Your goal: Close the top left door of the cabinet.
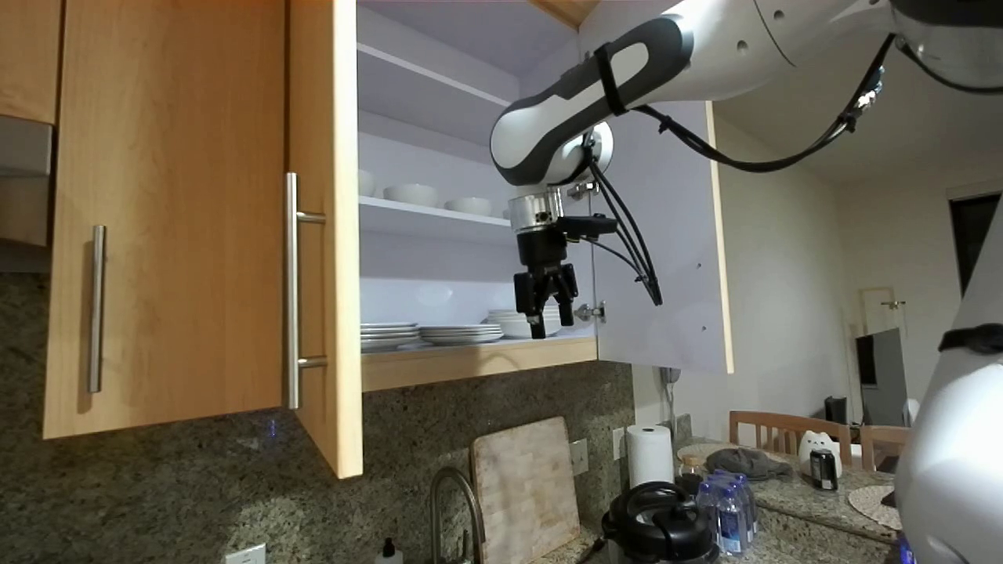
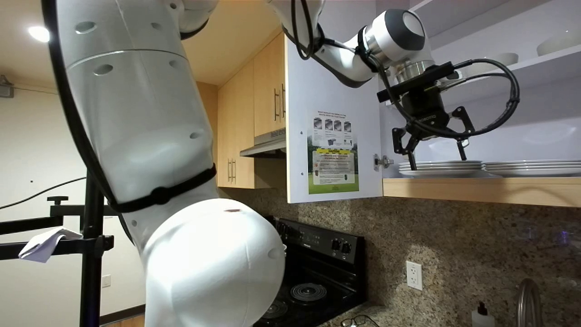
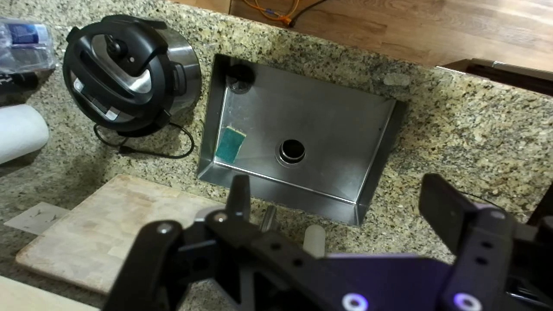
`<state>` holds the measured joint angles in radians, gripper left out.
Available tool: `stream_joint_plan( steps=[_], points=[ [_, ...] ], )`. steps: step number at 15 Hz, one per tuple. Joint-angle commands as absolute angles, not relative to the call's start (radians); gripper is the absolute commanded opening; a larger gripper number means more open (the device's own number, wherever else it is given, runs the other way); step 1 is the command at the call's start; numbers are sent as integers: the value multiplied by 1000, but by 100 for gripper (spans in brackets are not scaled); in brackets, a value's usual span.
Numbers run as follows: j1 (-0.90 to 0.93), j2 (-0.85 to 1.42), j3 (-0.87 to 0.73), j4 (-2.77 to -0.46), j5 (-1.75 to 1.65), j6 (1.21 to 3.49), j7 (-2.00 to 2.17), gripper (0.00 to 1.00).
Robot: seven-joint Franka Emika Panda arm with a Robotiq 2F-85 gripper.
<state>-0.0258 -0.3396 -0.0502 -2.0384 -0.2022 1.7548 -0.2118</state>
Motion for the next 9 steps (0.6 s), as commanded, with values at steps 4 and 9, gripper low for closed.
stream_joint_plan(
  steps=[4,9],
  points=[
    [-6,-421,-47,-2061,-201,1789,-236,100],
    [3,-472,-13,-2049,-210,1731,-200,100]
  ],
)
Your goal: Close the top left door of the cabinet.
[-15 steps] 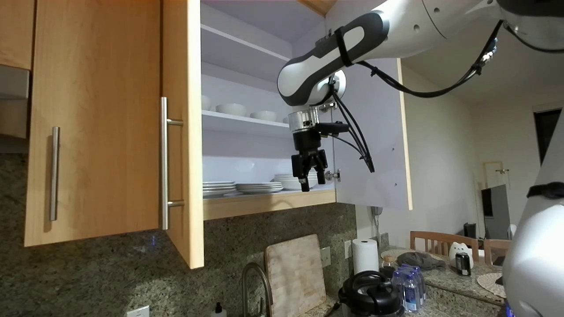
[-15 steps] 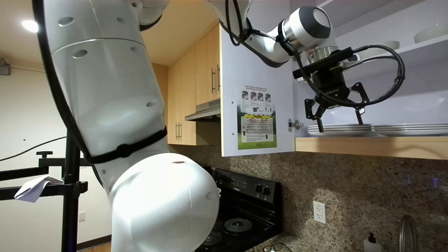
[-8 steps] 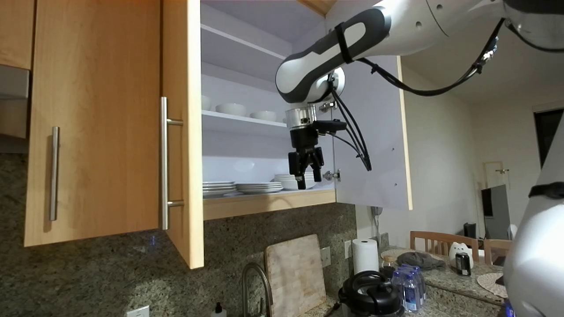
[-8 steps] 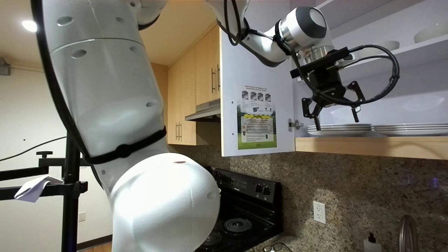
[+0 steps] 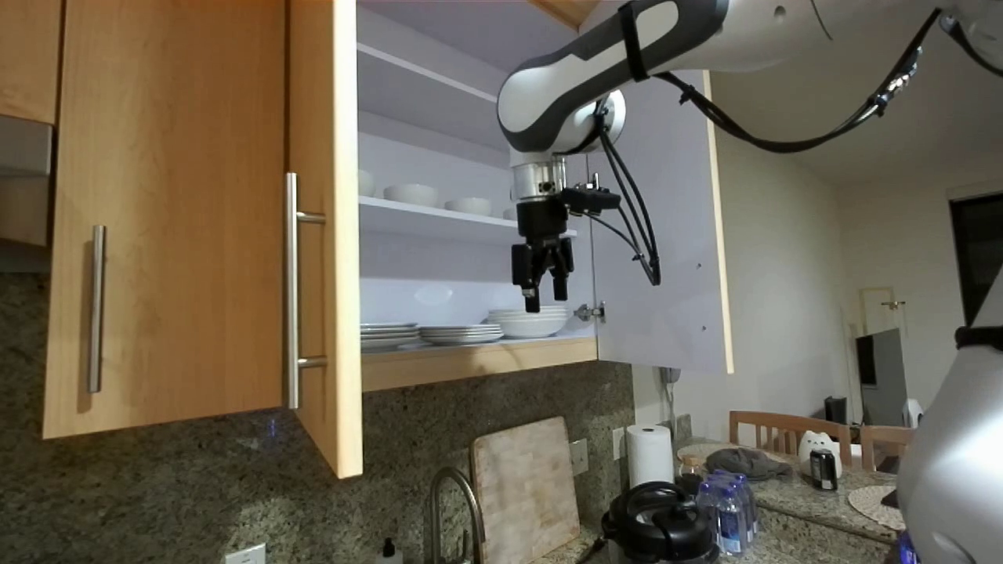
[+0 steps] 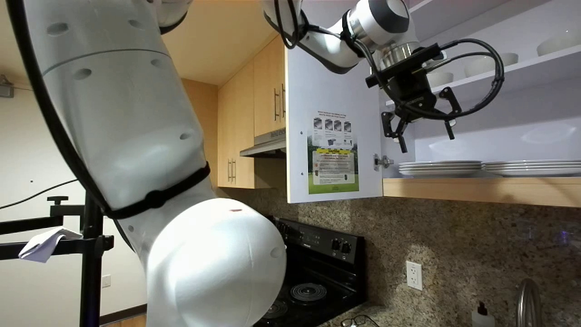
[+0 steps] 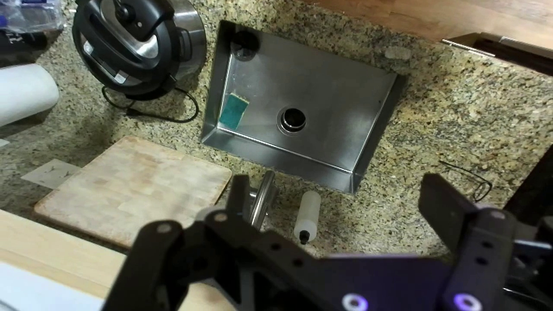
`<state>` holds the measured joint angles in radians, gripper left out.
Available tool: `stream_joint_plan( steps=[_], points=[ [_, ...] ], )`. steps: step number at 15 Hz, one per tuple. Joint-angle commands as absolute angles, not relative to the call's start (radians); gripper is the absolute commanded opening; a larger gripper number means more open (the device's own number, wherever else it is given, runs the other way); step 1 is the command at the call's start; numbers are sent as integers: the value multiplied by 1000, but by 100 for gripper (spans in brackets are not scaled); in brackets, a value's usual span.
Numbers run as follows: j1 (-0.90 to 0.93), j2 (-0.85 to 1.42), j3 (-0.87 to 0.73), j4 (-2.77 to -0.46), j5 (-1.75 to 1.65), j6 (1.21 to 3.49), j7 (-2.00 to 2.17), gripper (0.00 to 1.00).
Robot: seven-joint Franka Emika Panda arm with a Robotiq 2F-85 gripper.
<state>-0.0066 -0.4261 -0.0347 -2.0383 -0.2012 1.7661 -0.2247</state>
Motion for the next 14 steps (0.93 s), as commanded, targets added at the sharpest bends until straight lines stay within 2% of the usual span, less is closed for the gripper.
stream_joint_plan(
  steps=[1,8,14],
  points=[
    [2,-483,0,-2045,-220,1713,-183,100],
    [13,-570,100,-1995,-262,1530,-68,100],
    [31,-617,154,-1968,-286,1491,-9,100]
  ],
)
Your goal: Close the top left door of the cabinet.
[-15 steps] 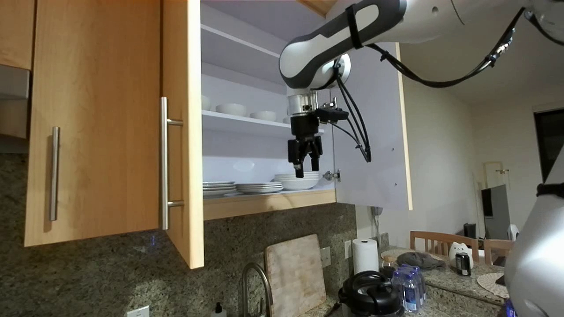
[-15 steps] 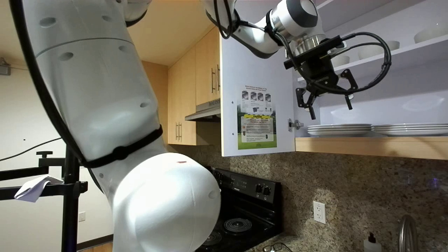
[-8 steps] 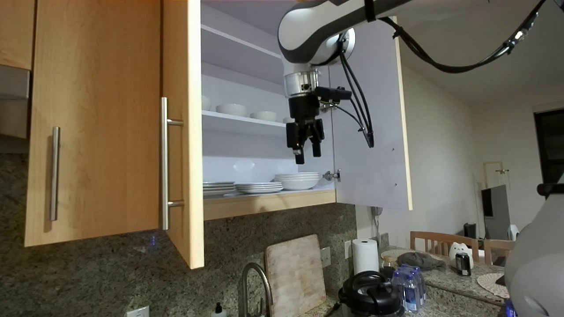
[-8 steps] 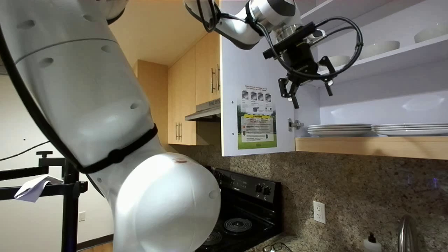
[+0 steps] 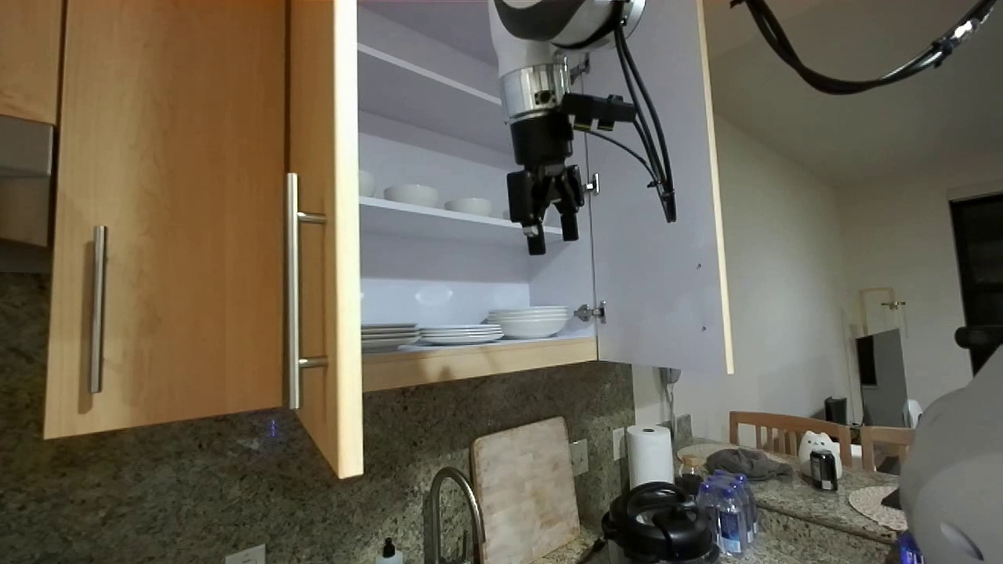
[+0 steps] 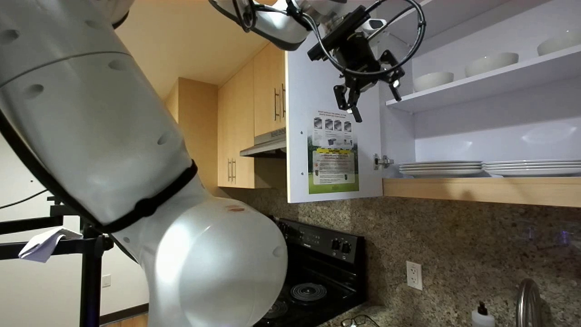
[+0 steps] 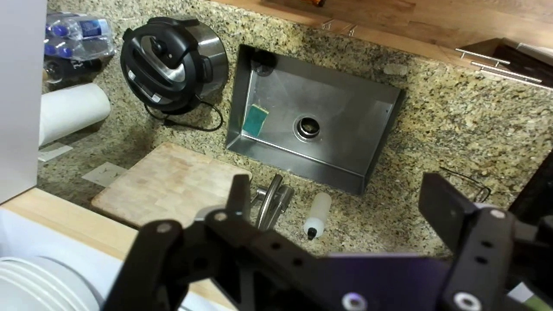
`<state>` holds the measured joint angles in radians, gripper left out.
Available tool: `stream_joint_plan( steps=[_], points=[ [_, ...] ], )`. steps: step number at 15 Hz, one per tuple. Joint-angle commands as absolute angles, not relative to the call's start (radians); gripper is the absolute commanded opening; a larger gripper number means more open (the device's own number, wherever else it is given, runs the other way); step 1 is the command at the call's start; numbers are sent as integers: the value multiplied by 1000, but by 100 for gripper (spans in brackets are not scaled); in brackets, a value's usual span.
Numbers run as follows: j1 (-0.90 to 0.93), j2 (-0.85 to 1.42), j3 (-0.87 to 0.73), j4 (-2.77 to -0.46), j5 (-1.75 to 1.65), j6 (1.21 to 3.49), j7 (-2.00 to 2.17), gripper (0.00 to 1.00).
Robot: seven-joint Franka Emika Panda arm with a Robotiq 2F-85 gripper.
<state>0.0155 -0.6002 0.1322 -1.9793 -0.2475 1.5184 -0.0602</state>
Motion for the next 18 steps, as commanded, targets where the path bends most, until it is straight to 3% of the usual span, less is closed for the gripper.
stream_joint_plan(
  steps=[1,3,13,18],
  points=[
    [32,-625,163,-1971,-290,1502,9,75],
    [31,-638,188,-1972,-311,1501,42,67],
    [57,-706,297,-1979,-417,1516,128,2],
    [121,-742,293,-1990,-435,1613,80,0]
  ],
)
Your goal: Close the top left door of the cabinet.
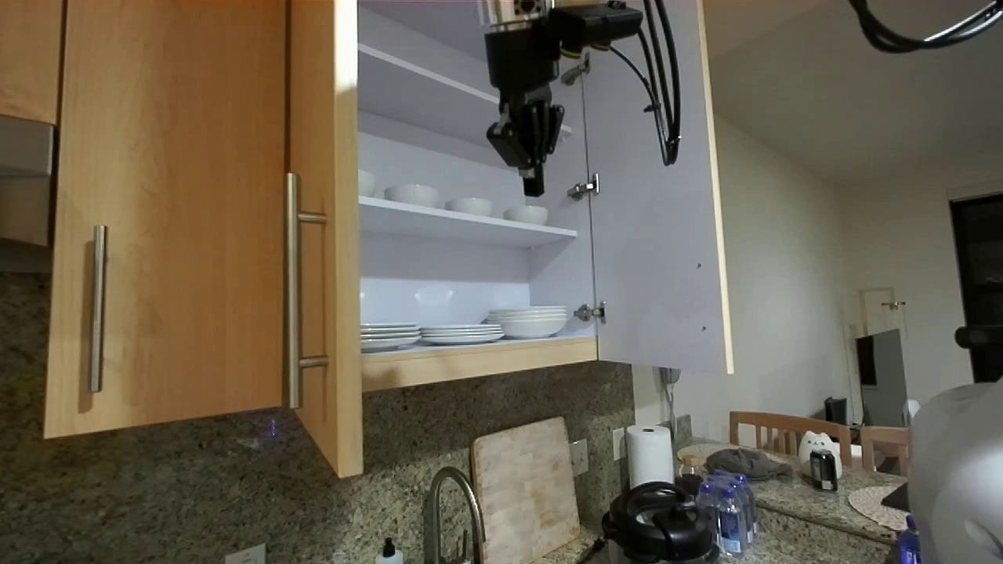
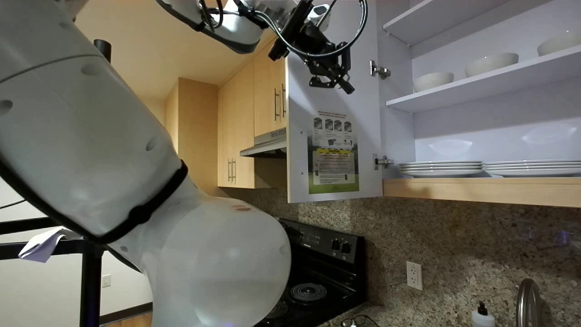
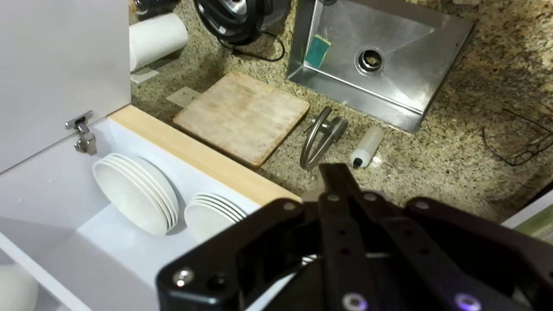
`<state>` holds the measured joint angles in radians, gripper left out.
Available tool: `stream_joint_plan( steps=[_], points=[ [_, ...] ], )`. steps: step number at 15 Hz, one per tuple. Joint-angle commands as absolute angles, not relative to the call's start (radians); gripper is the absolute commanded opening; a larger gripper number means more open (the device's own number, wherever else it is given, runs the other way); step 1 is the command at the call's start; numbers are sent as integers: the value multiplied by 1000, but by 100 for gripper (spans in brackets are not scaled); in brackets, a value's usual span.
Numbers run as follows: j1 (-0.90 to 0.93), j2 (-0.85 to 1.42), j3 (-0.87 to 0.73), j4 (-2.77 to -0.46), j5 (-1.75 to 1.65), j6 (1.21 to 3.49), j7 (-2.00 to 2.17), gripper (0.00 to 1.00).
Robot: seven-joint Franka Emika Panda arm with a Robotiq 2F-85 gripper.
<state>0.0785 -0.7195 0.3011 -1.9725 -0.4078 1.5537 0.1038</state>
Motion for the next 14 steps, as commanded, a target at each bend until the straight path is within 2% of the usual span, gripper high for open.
stream_joint_plan(
  steps=[1,14],
  points=[
    [136,-740,293,-1989,-428,1639,69,0],
    [260,-628,247,-2050,-209,1690,-11,0]
  ],
)
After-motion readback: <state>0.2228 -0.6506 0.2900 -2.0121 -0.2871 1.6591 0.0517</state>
